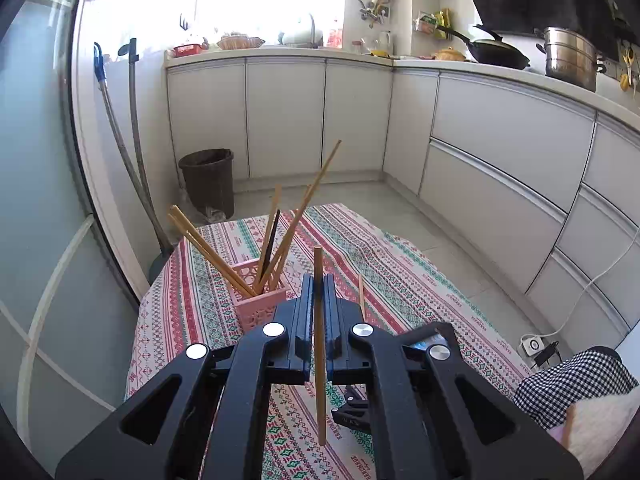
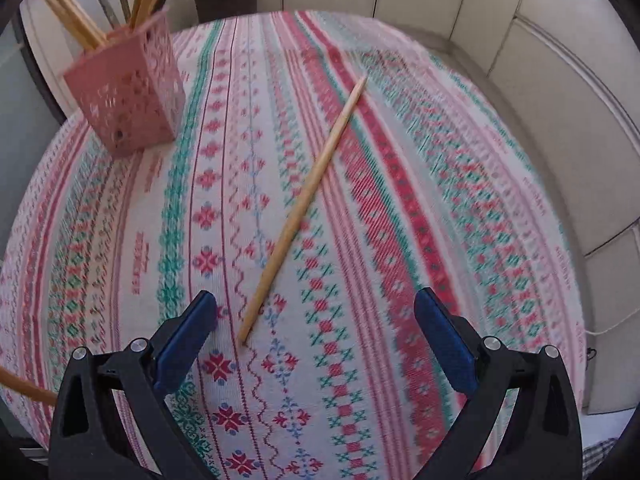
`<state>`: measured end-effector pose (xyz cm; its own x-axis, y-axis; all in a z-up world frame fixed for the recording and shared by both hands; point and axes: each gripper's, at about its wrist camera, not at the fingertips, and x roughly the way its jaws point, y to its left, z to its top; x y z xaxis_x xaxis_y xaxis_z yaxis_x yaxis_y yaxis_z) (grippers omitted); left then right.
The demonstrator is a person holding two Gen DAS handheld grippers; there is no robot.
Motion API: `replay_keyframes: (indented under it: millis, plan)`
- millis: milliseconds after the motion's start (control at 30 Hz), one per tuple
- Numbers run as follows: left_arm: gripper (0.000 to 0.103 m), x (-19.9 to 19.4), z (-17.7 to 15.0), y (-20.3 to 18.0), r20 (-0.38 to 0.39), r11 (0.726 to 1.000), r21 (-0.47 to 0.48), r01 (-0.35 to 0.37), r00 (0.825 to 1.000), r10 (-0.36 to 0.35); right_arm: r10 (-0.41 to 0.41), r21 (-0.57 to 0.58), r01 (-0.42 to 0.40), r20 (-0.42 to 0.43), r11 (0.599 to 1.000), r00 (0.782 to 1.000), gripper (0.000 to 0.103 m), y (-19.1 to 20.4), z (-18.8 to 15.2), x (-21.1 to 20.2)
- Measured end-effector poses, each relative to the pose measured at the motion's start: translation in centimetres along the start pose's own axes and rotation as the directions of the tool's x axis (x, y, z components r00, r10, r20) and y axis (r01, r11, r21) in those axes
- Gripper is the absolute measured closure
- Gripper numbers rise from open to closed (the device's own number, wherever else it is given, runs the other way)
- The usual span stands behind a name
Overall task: Organize utensils
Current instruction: 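Grasp one wooden chopstick with the left gripper while the right gripper grasps another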
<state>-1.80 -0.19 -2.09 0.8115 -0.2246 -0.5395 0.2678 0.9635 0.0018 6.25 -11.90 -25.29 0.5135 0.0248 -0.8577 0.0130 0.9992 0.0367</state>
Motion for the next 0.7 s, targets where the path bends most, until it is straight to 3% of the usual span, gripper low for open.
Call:
replay_keyframes:
  millis: [33,100,167,300,367,433,500,700]
  plan:
    - [0.099,-0.1,0.1,0.2,0.003,1.000,-0.002,0.000,1.000,0.000,-0.005,-0.029,0.006,0.033,1.000,0.999,0.009,0.3,-0.3,-0.2]
    - [0.099,-0.2,0.2,0.4,0.008,1.000,-0.010,0.002,1.000,-0.002,0.020,-0.053,-0.018,0.043,0.998,0.999,0.025,0.4,0.0,-0.6]
    - [0.099,-0.1,0.3,0.5,0.007,1.000,-0.013,0.006,1.000,-0.005,0.033,-0.052,-0.031,0.046,0.998,0.998,0.049,-0.1,0.4,-0.7]
    - [0.099,-0.1,0.2,0.4,0.006,1.000,-0.014,0.009,1.000,-0.008,0.106,0.000,-0.106,0.008,0.994,0.994,0.077,-2.3,1.3,-0.6]
    - [0.099,0.0,0.1,0.5,0.006,1.000,-0.020,0.010,1.000,-0.010,0.174,0.045,-0.173,-0.032,0.984,0.984,0.096,-3.9,1.5,-0.6]
    - [0.099,-0.1,0.2,0.6,0.010,0.999,-0.028,0.017,1.000,-0.017,0.237,0.087,-0.231,-0.069,0.969,0.969,0.097,-5.0,1.6,-1.0]
    - [0.099,-0.2,0.3,0.5,0.017,0.999,-0.030,0.019,1.000,-0.019,0.249,0.070,-0.244,-0.070,0.967,0.966,0.097,-5.4,1.4,-2.0]
    - [0.099,-0.8,0.4,0.7,0.044,0.999,-0.041,0.022,0.999,-0.020,0.222,-0.064,-0.217,0.079,0.974,0.972,0.097,-5.7,2.0,-7.6]
